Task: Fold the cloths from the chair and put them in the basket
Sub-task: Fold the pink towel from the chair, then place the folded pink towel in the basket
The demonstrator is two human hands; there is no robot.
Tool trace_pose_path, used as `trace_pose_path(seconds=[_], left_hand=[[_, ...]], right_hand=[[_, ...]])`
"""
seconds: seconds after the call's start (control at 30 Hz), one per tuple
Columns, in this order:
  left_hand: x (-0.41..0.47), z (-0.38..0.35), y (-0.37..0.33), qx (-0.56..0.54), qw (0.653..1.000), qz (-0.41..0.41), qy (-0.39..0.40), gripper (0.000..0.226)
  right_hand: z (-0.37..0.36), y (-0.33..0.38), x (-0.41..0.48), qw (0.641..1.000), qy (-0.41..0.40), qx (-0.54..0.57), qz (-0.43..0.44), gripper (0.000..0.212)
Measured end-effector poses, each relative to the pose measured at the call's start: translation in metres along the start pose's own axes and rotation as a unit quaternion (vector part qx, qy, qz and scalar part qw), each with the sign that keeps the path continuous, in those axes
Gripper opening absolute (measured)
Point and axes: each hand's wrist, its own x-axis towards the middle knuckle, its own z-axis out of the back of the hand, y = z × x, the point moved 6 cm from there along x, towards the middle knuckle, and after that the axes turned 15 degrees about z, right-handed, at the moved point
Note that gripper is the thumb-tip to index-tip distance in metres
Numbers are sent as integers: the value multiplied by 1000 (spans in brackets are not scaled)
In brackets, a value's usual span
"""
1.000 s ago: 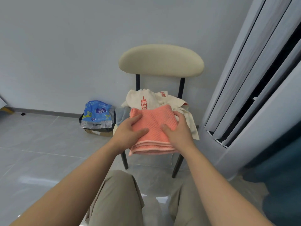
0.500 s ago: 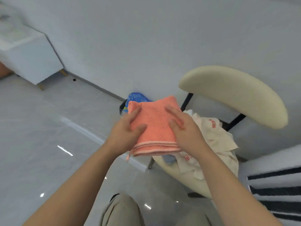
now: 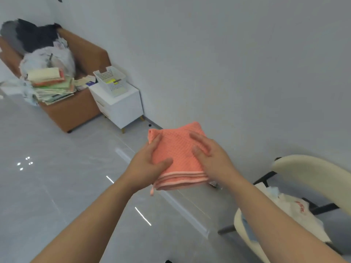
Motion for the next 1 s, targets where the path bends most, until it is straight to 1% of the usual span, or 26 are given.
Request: trace_pose_path(seconds=[0.1, 0.23, 0.33, 0.47, 0.57, 0.63, 0.77, 0.9, 1.0], left_hand=[[25, 35, -1, -26, 999, -19, 0, 85], [77, 69, 10, -57, 998, -17, 24, 85], [128, 95, 18, -38, 998, -18, 40, 86], [224, 150, 30, 1, 998, -15, 59, 88], [295, 205, 39, 38, 997, -4, 59, 88], [333, 251, 46, 53, 997, 5, 58, 86], [406, 351, 68, 52, 997, 30, 37, 81], [487, 440, 92, 44, 999, 28, 15, 75], [557, 492, 103, 54, 998, 12, 16, 71]], right_hand=[[-18, 8, 35, 1000, -12, 1, 0, 43], [-49, -1, 80, 1000, -21, 8, -18, 41], [-77, -15, 119, 999, -33, 15, -33, 40], [-134, -42, 201, 996, -61, 32, -57, 40], [-185, -55, 277, 993, -66, 54, -78, 38], [-220, -50, 330, 992, -59, 62, -89, 39], [-289, -25, 436, 994, -14, 65, -85, 42], [-354, -15, 533, 995, 21, 50, -88, 45], [-399, -21, 597, 995, 10, 28, -98, 48]])
